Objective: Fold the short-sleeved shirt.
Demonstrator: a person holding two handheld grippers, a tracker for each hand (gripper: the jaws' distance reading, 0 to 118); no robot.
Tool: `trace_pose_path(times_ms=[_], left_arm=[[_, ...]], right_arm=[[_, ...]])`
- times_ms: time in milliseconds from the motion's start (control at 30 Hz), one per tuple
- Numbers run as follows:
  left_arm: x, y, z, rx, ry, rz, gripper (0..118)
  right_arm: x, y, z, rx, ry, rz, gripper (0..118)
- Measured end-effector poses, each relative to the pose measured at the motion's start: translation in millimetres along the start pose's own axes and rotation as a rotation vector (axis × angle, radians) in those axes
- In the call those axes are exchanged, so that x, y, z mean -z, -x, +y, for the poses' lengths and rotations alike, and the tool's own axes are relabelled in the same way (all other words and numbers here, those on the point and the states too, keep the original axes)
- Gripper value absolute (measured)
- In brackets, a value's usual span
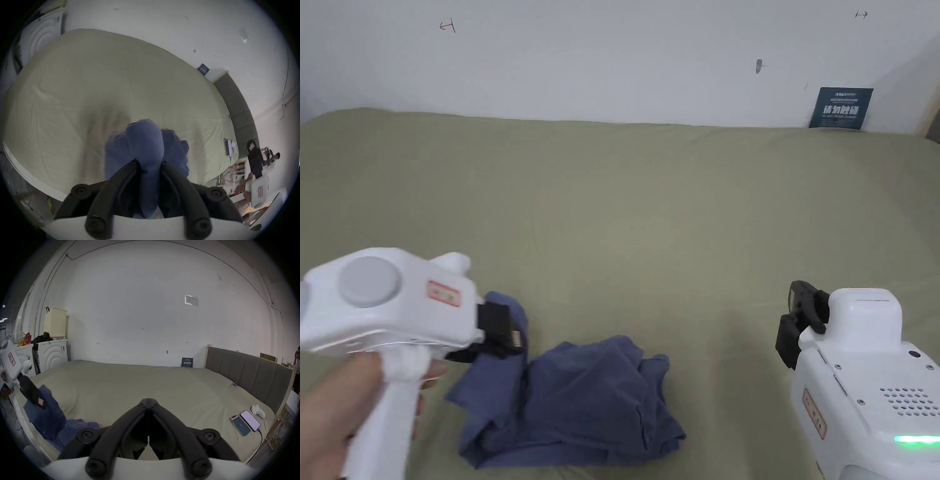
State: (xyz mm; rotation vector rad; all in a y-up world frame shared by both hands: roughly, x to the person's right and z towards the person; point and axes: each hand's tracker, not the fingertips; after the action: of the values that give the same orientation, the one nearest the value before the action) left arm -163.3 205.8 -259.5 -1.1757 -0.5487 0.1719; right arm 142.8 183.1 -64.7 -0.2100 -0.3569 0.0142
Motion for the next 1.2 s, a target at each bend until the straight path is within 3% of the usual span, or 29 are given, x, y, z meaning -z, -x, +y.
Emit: trace_pose_path(times_ms=[167, 200, 233, 267, 300, 333, 367, 467, 533, 567, 600, 633, 667, 900, 1067, 1200], left_arm=[[63, -57, -9, 0.116, 0.047, 0.065, 16], [78, -66, -13, 0.135, 0.059, 0.082, 22], [95, -76, -13, 0.166, 0.064, 0.099, 45], [106, -79, -17, 0.183, 0.054, 0.089, 96], [119, -82, -20, 0.192, 0.06, 0.051, 118], [129, -85, -21, 0.188, 0.074, 0.057, 118], [129, -84, -21, 0.17, 0.071, 0.023, 107], [100, -65, -17, 0.104, 0.011, -0.123, 98], [73, -44, -15, 0.044, -0.074, -0.231, 83], [64, -32, -15, 0.028, -0.096, -0.274, 69], [59, -19, -14, 0.01, -0.094, -0.33, 44], [56, -12, -12, -0.016, -0.09, -0.371, 9], [57, 1, -11, -0.046, -0.087, -0.388, 0], [130, 13, -29, -0.079, 0.131, -0.635, 0], [185, 8, -46, -0.046, 0.19, -0.573, 0], [188, 1, -48, -0.017, 0.188, -0.544, 0]], right_arm=[[1, -7, -2, 0.006, 0.01, -0.01, 0], [0, -9, -3, 0.008, 0.016, -0.011, 0], [0, -11, -4, 0.008, 0.021, -0.014, 0], [0, -12, -5, 0.008, 0.024, -0.016, 0], [0, -13, -6, 0.008, 0.03, -0.019, 0], [0, -14, -7, 0.008, 0.035, -0.021, 0], [0, -15, -8, 0.006, 0.04, -0.021, 0], [-2, -17, -10, -0.006, 0.043, -0.025, 0], [1, -17, -10, -0.003, 0.05, -0.026, 0], [2, -17, -10, 0.005, 0.051, -0.024, 0], [2, -17, -11, 0.014, 0.054, -0.017, 0], [3, -16, -11, 0.018, 0.056, -0.014, 0], [4, -14, -11, 0.019, 0.058, -0.014, 0], [8, -3, -17, 0.026, 0.08, 0.005, 0], [11, -3, -23, 0.024, 0.11, 0.016, 0], [11, -5, -27, 0.026, 0.13, 0.018, 0]])
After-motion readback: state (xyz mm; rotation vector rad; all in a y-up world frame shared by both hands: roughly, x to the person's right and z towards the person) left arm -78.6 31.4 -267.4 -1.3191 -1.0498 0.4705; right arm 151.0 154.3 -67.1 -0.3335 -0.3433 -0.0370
